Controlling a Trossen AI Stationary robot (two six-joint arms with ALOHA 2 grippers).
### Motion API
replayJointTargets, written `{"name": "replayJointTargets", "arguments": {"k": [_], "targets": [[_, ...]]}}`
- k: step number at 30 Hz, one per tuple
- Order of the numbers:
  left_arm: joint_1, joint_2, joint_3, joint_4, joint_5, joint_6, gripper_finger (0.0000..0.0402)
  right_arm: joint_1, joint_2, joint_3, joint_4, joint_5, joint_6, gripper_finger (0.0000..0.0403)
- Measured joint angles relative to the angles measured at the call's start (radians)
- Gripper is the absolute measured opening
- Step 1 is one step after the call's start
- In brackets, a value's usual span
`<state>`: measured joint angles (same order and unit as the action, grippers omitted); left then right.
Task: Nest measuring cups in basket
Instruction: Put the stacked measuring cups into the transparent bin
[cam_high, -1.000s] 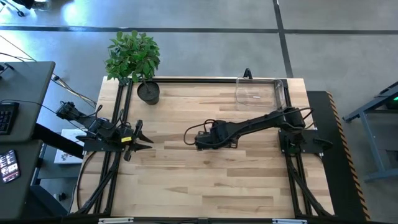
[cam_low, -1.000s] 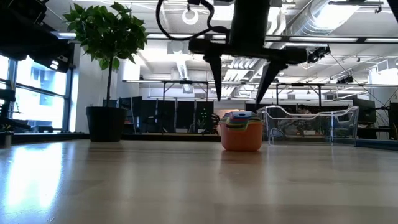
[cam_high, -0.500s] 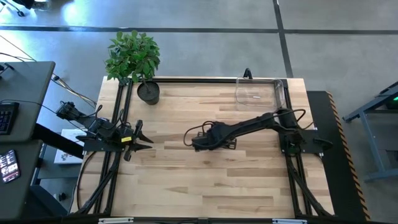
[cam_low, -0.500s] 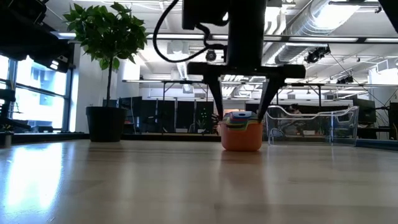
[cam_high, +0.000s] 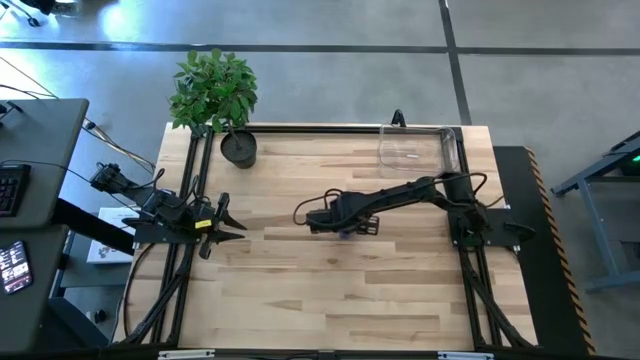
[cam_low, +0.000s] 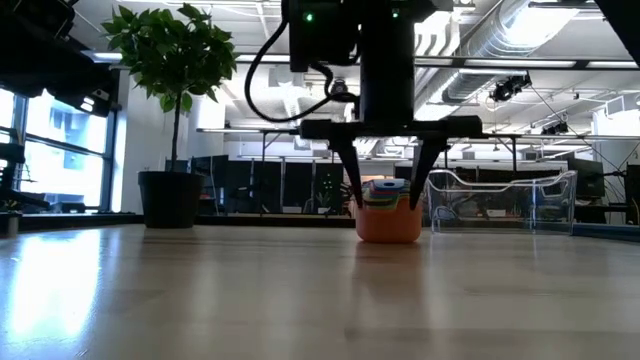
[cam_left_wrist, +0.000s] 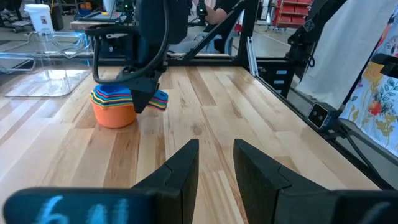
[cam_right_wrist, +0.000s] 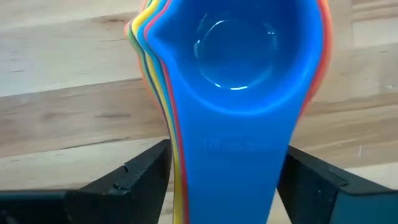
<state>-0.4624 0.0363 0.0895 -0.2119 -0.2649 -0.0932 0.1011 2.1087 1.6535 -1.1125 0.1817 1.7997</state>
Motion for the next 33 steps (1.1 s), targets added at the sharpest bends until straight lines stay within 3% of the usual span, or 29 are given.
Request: {"name": "replayJointTargets", "arguments": {"k": [9, 16, 33], "targets": [[0.000, 0.000, 0.000, 0.000, 0.000, 0.000, 0.0090, -0.004, 0.014, 0.000, 0.017, -0.030, -0.021, 0.0199], [0.000, 0.000, 0.000, 0.000, 0.000, 0.000, 0.0090, -0.009, 0.014, 0.000, 0.016, -0.057, -0.029, 0.0132], [0.000, 0.000, 0.000, 0.000, 0.000, 0.000, 0.0090, -0.014, 0.014, -0.001, -0.029, -0.126, -0.098, 0.0129]]}}
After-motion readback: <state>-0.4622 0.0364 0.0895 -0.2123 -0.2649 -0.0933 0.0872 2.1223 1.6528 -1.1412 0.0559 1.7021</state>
